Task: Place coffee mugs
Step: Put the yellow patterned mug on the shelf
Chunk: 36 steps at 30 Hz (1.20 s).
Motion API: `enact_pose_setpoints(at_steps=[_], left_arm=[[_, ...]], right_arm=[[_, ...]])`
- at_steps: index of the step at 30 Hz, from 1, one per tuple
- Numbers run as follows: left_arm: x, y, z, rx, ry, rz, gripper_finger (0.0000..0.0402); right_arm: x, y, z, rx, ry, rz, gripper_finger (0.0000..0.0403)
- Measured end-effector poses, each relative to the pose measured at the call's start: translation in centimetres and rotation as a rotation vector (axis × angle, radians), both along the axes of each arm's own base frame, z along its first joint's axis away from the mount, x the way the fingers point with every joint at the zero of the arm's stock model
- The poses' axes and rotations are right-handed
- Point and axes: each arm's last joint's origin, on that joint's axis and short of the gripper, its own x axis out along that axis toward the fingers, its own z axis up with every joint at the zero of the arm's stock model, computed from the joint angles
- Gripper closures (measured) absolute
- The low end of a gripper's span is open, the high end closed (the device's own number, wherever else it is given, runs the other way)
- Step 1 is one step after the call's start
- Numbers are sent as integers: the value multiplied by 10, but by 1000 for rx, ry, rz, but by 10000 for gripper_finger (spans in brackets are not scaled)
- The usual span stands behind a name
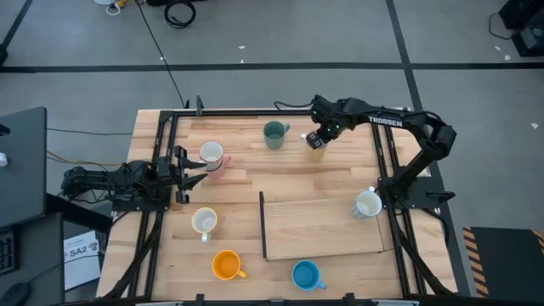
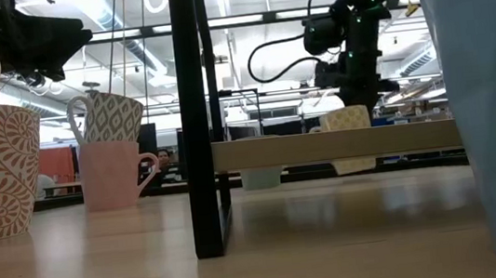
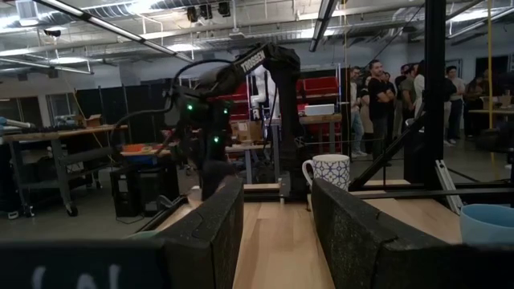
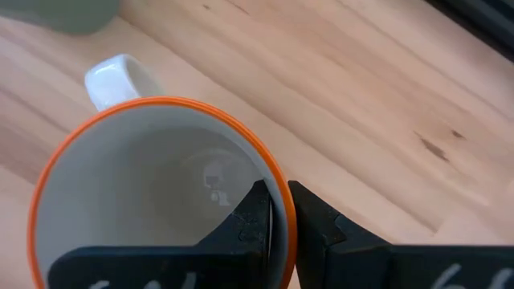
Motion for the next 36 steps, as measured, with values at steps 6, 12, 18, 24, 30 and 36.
enact_pose_setpoints(at_steps=[6,12,18,24,30,36], left_arm=[[0,0,0,0,0,0,246],[0,0,0,1,0,0,246],[0,0,0,7,1,2,246],[0,0,0,9,1,2,246],[0,0,0,9,1,3,246],[0,0,0,9,1,2,246]], right_arm=[[-3,1,-11,3,9,-2,365],[-3,2,-13,3,9,-1,364],[-3,2,-13,6,7,0,347],[-3,2,-13,12,4,-14,317],[-3,2,-13,11,6,8,282],[-3,2,-13,5,14,44,246]])
